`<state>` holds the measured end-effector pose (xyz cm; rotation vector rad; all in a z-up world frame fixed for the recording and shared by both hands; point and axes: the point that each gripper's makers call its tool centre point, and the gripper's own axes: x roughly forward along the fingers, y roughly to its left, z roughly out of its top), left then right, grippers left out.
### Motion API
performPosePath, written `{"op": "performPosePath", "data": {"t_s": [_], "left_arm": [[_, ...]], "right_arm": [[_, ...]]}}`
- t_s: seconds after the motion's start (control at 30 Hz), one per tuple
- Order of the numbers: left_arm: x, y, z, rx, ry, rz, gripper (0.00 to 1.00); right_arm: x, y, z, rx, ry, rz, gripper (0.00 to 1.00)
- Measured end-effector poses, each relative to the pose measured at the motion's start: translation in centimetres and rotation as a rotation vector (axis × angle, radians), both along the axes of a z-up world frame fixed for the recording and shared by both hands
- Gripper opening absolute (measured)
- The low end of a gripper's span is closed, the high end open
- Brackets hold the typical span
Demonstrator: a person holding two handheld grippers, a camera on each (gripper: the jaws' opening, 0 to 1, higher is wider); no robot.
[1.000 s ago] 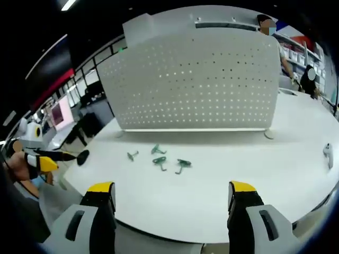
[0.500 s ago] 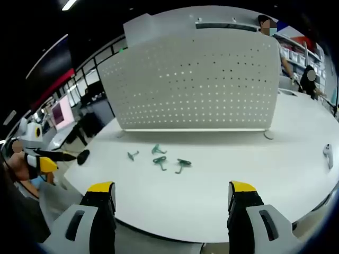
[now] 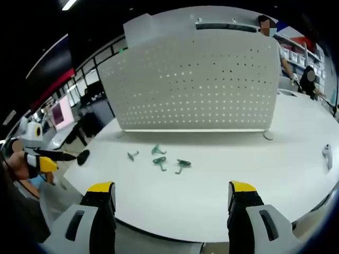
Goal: Insert the hook assembly into the mounting plate slot until the hook locks in place.
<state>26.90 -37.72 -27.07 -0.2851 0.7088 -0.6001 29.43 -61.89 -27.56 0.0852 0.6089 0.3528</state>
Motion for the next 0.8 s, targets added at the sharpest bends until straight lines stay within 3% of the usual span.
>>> {"op": "performPosePath", "data": {"t_s": [0.23, 0.8], "left_arm": [[0.18, -0.37, -0.09, 0.002, -0.002, -0.031, 1.0], [-0.19, 0.1, -0.38, -0.003, 0.003, 0.0, 1.0]], "right_arm": [[-0.45, -0.12, 0.02, -0.001, -0.003, -0.016, 0.88], [-0.12, 0.5, -0.03, -0.005, -0.002, 0.016, 0.88]]}}
